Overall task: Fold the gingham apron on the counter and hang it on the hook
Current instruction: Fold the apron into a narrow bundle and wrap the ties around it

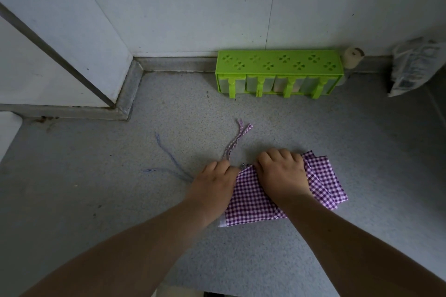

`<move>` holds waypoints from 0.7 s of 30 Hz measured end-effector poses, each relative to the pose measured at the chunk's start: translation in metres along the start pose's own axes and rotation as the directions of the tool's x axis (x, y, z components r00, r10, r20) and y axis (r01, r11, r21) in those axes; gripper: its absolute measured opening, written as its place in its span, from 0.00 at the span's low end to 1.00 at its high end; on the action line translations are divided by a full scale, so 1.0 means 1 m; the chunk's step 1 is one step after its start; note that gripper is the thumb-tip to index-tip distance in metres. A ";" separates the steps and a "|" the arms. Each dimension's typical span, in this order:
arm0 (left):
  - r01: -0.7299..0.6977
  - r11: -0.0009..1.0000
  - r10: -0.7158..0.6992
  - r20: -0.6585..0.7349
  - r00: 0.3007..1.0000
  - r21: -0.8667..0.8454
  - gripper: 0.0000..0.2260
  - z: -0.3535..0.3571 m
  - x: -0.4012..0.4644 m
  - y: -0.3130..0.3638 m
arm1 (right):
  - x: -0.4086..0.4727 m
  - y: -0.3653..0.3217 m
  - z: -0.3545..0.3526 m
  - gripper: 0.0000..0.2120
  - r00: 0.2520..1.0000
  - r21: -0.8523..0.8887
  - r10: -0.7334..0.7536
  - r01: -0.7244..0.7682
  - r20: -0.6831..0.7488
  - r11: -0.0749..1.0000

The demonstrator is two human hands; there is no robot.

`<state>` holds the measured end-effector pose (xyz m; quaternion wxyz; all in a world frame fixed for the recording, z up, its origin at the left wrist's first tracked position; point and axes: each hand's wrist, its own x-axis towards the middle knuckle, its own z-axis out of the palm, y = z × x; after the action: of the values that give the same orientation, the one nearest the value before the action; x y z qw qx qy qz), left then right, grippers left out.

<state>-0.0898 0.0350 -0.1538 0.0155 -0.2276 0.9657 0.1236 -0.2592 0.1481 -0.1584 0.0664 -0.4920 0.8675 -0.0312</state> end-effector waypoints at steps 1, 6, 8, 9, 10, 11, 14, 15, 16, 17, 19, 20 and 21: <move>0.024 0.999 -0.024 -0.002 1.000 -0.037 0.14 0.001 -0.004 -0.004 | 0.000 -0.001 -0.002 0.13 1.000 0.004 -0.004 0.004 -0.002 1.000; 0.099 0.979 -0.103 -0.016 0.995 -0.180 0.11 0.008 -0.003 -0.017 | 0.009 -0.008 -0.013 0.19 0.960 -0.022 -0.278 0.279 0.028 0.960; 0.111 0.970 -0.121 -0.034 0.992 -0.216 0.10 0.011 -0.002 -0.018 | 0.024 -0.017 -0.017 0.21 0.922 -0.016 -0.386 0.386 0.027 0.922; 0.114 0.967 -0.129 -0.051 0.990 -0.229 0.10 0.014 -0.002 -0.019 | 0.032 -0.021 -0.018 0.21 0.908 -0.021 -0.417 0.418 0.039 0.908; 0.121 0.964 -0.138 -0.058 0.989 -0.238 0.10 0.015 -0.003 -0.019 | 0.040 -0.025 -0.018 0.19 0.896 -0.026 -0.440 0.442 0.053 0.897; 0.128 0.961 -0.147 -0.062 0.987 -0.245 0.09 0.016 -0.005 -0.020 | 0.047 -0.029 -0.018 0.16 0.884 -0.028 -0.462 0.465 0.075 0.885; 0.133 0.951 -0.154 -0.055 0.987 -0.281 0.09 0.017 -0.005 -0.022 | 0.059 -0.032 -0.017 0.11 0.859 -0.029 -0.505 0.509 0.089 0.860; 0.136 0.946 -0.156 -0.044 0.987 -0.294 0.09 0.016 -0.005 -0.022 | 0.061 -0.031 -0.016 0.10 0.852 -0.043 -0.518 0.522 0.075 0.852; 0.138 0.944 -0.155 -0.034 0.987 -0.301 0.09 0.015 -0.005 -0.022 | 0.061 -0.030 -0.015 0.09 0.844 -0.062 -0.534 0.537 0.058 0.842; 0.142 0.939 -0.160 -0.030 0.987 -0.312 0.08 0.014 -0.004 -0.022 | 0.060 -0.029 -0.015 0.08 0.835 -0.078 -0.549 0.550 0.042 0.831; 0.134 0.929 -0.158 -0.042 0.987 -0.344 0.08 0.014 -0.004 -0.023 | 0.055 -0.024 -0.017 0.05 0.833 -0.062 -0.552 0.552 0.020 0.831; 0.124 0.929 -0.151 -0.050 0.987 -0.349 0.08 0.014 -0.005 -0.024 | 0.053 -0.022 -0.018 0.05 0.836 -0.039 -0.549 0.549 0.018 0.835; 0.116 0.933 -0.143 -0.053 0.988 -0.342 0.08 0.014 -0.005 -0.025 | 0.052 -0.019 -0.018 0.04 0.840 -0.021 -0.541 0.542 0.034 0.840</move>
<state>-0.0751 0.0188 -0.1727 -0.0529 -0.2947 0.9130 0.2771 -0.2718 0.0933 -0.1424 0.0590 -0.7182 0.6927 -0.0291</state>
